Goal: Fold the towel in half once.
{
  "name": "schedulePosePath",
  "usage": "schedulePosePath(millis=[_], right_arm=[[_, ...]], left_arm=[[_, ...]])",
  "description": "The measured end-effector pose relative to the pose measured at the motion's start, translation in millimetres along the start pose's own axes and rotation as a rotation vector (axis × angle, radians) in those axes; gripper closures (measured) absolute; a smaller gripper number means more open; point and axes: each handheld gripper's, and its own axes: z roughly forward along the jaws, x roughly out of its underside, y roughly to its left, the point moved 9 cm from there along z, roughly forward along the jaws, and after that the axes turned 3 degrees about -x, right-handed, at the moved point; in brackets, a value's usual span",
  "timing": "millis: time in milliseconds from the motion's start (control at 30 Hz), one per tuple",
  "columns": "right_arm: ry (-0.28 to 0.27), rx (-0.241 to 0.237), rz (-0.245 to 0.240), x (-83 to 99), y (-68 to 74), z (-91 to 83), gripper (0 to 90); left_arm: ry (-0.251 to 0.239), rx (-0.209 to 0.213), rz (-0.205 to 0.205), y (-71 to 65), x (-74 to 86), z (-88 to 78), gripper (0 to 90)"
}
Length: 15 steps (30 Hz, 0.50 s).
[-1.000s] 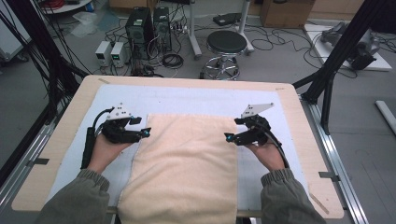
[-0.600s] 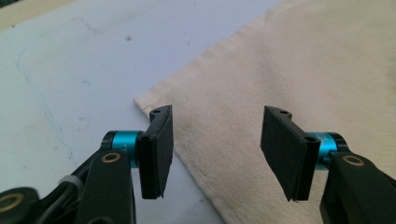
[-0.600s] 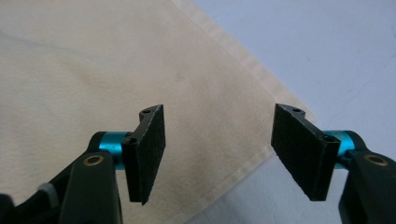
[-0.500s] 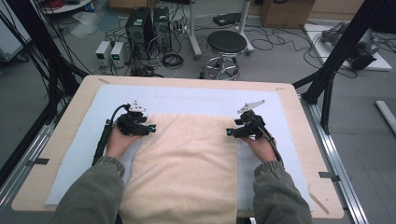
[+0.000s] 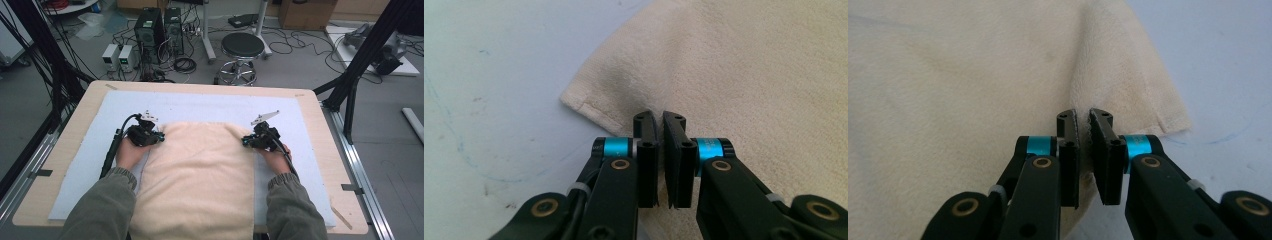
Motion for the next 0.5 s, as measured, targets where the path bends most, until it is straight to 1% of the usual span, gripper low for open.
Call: schedulePosePath(millis=[33,67,133,200,267,333,367,433,467,500], right_arm=[[-0.007,-0.006,-0.008,-1.3,1.1,-1.7,83.1],[-0.017,-0.014,-0.01,-2.9,2.7,-4.4,83.3],[-0.04,-0.029,-0.019,-6.4,7.1,-12.0,83.6],[-0.064,-0.045,-0.035,-9.5,11.7,-22.0,83.7],[-0.089,-0.074,-0.044,-11.6,17.6,-33.3,83.9],[-0.109,-0.091,-0.051,-13.3,24.3,-44.1,84.0],[-0.114,-0.096,-0.059,-14.3,28.5,-49.3,84.0],[-0.122,-0.101,-0.089,-17.0,38.1,-58.6,84.0],[-0.127,-0.104,-0.097,-18.5,43.3,-63.8,84.0],[-0.135,-0.112,-0.117,-19.9,49.0,-69.3,84.0]], left_arm=[[-0.016,0.003,-0.004,-0.1,-1.8,-3.2,84.8],[-0.027,0.01,0.004,0.7,-3.5,-7.9,84.8],[-0.067,0.024,0.001,0.5,-8.4,-17.9,84.9],[-0.093,0.033,0.011,0.8,-11.1,-29.6,85.0],[-0.13,0.05,0.008,0.6,-13.6,-41.7,85.2],[-0.159,0.061,0.009,-0.2,-15.8,-54.1,85.3],[-0.173,0.06,0.017,-1.6,-16.7,-60.1,85.3],[-0.196,0.071,0.034,-5.1,-17.5,-73.2,85.3],[-0.208,0.071,0.051,-6.8,-17.0,-80.3,85.3],[-0.219,0.073,0.065,-9.3,-15.8,-87.6,85.3]])
